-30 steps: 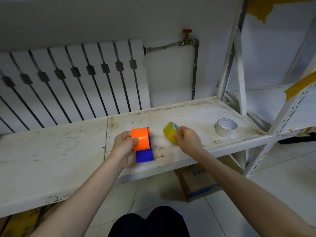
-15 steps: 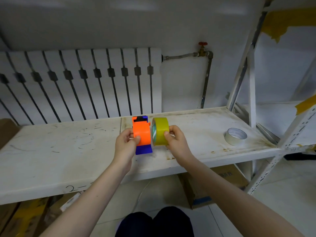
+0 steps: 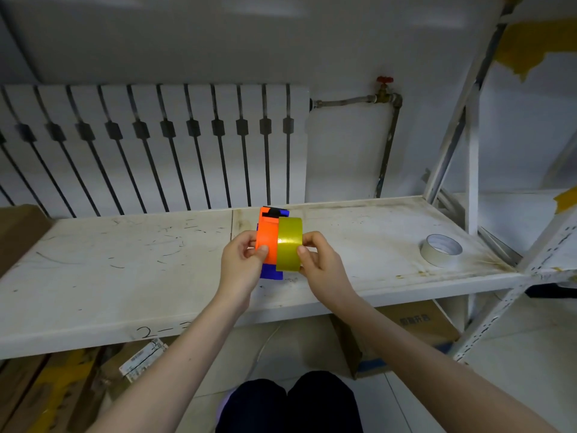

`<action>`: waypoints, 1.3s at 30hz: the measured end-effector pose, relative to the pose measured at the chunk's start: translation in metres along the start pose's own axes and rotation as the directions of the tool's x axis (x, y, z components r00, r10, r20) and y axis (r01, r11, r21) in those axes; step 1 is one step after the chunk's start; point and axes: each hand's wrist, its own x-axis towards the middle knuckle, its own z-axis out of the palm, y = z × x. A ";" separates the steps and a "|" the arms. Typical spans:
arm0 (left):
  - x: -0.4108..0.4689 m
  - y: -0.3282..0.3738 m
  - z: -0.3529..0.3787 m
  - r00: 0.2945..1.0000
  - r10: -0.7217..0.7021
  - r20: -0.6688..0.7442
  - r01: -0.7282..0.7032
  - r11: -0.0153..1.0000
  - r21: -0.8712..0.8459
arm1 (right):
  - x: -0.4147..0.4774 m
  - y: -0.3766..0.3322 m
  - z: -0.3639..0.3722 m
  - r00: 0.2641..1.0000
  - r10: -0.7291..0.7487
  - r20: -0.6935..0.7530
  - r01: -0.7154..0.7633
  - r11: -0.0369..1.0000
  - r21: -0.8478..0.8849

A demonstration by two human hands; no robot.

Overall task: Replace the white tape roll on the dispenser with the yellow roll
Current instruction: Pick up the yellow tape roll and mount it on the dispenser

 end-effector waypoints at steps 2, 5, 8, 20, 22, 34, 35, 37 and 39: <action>-0.001 -0.002 0.000 1.000 -0.005 0.013 0.005 1.000 -0.007 | -0.003 0.001 0.001 1.000 -0.004 -0.019 0.004 1.000 -0.026; -0.003 -0.002 0.000 0.997 -0.044 0.063 0.050 0.995 -0.088 | -0.007 0.001 0.002 1.000 -0.006 -0.031 0.002 0.992 -0.129; -0.006 0.001 0.001 0.992 -0.081 0.093 0.101 0.968 -0.231 | -0.010 -0.004 0.000 0.999 -0.017 0.046 0.029 0.963 -0.268; -0.008 0.001 0.006 0.983 -0.152 0.102 0.175 0.945 -0.277 | -0.020 -0.014 -0.010 0.977 0.050 0.205 0.029 0.932 -0.361; -0.008 0.000 0.006 0.990 -0.099 0.105 0.117 0.977 -0.180 | -0.022 -0.011 -0.009 0.973 0.030 0.227 0.048 0.942 -0.332; 0.001 -0.003 0.009 0.992 -0.055 0.113 0.064 0.994 -0.083 | -0.013 0.017 -0.020 0.990 0.140 -0.019 -0.134 0.974 0.182; 0.003 -0.005 0.011 0.989 -0.078 0.125 0.090 0.992 -0.090 | -0.008 0.018 -0.020 0.974 0.225 0.027 -0.225 0.952 0.208; 0.005 -0.013 0.016 0.980 -0.113 0.164 0.123 0.991 -0.051 | 0.000 0.020 -0.020 0.935 0.298 0.190 -0.343 0.896 0.283; 0.006 -0.022 0.021 0.970 -0.127 0.206 0.129 0.992 0.003 | 0.007 0.025 -0.020 0.911 0.328 0.250 -0.396 0.867 0.304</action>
